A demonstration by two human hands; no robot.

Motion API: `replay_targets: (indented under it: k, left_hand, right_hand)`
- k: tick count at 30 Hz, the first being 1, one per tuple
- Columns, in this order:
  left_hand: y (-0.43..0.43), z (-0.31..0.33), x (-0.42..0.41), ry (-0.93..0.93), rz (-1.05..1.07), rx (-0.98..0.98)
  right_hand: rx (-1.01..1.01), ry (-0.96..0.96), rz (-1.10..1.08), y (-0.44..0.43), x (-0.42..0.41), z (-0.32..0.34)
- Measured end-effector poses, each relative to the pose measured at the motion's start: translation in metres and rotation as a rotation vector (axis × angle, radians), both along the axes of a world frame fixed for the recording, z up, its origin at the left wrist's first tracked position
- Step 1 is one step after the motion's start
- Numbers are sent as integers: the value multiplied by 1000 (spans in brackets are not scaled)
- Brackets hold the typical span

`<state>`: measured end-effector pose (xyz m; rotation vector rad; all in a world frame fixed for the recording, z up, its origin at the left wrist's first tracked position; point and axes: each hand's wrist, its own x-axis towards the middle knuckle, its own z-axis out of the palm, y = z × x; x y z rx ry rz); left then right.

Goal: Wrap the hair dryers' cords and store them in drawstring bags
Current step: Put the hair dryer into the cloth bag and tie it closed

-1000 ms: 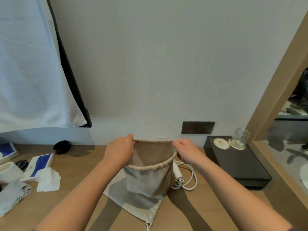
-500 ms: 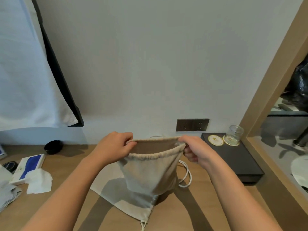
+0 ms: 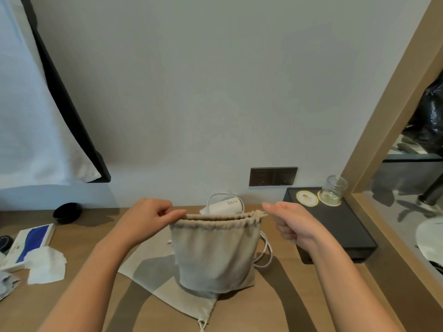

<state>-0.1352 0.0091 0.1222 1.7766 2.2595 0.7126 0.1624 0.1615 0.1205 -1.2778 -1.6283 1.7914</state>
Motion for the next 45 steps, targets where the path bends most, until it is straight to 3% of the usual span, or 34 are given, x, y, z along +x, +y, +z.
replay_targets:
  k: [11, 17, 20, 25, 29, 35, 41, 45]
  left_hand:
    - [3, -16, 19, -370, 158, 169]
    - [5, -27, 30, -540, 236, 195]
    - [4, -24, 36, -531, 252, 201]
    - [3, -20, 49, -460, 251, 226]
    - [0, -22, 52, -433, 302, 245]
    - [-6, -27, 60, -390, 367, 216]
    - [-7, -20, 70, -544, 198, -16]
    - [-2, -6, 82, -696, 150, -2]
  right_hand:
    - [29, 113, -148, 7, 1, -7]
    - [103, -29, -40, 6, 7, 0]
    - [239, -211, 58, 4, 10, 3]
    - [140, -203, 164, -3, 1, -1]
    - [346, -369, 218, -5, -5, -9]
    - [377, -531, 331, -9, -6, -18]
    - [297, -306, 238, -13, -4, -16]
    - [238, -126, 103, -14, 5, -9]
